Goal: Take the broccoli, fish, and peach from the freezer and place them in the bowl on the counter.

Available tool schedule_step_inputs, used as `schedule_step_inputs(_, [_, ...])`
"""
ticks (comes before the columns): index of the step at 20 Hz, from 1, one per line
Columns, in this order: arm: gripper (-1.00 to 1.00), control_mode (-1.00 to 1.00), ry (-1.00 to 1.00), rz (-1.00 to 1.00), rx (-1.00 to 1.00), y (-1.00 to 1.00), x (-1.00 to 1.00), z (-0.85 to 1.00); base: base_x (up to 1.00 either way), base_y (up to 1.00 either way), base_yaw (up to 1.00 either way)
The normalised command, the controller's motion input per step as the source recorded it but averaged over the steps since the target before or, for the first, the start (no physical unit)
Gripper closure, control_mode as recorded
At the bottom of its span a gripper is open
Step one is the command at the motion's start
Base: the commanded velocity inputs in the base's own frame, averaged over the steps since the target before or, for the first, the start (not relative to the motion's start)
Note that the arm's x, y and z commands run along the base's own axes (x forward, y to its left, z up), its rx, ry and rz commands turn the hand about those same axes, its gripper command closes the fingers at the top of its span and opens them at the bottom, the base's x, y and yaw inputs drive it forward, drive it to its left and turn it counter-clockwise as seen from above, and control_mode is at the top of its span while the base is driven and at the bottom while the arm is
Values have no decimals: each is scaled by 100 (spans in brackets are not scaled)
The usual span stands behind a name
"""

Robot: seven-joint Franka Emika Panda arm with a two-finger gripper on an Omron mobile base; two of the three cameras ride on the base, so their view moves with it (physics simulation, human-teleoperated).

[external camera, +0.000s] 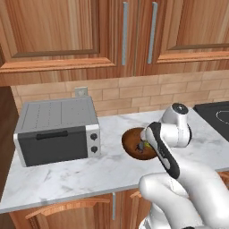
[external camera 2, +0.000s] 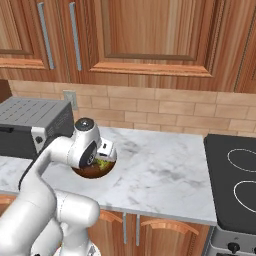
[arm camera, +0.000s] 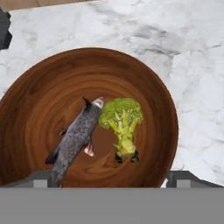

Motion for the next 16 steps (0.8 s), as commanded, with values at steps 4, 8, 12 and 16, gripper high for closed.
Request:
schedule_step_inputs(4, [-100, -100, -7, 0, 0, 8, -66, 36, 0, 0, 0])
schedule_step_inputs(8, [-100, -100, -16, 0, 0, 15, -62, 57, 0, 0, 0])
schedule_step_inputs(12, [-100, -100, -5, 0, 0, 10, -44, 69, 0, 0, 0])
schedule_step_inputs(16, [-100, -100, -1, 0, -4, 6, -48, 56, 0, 0, 0])
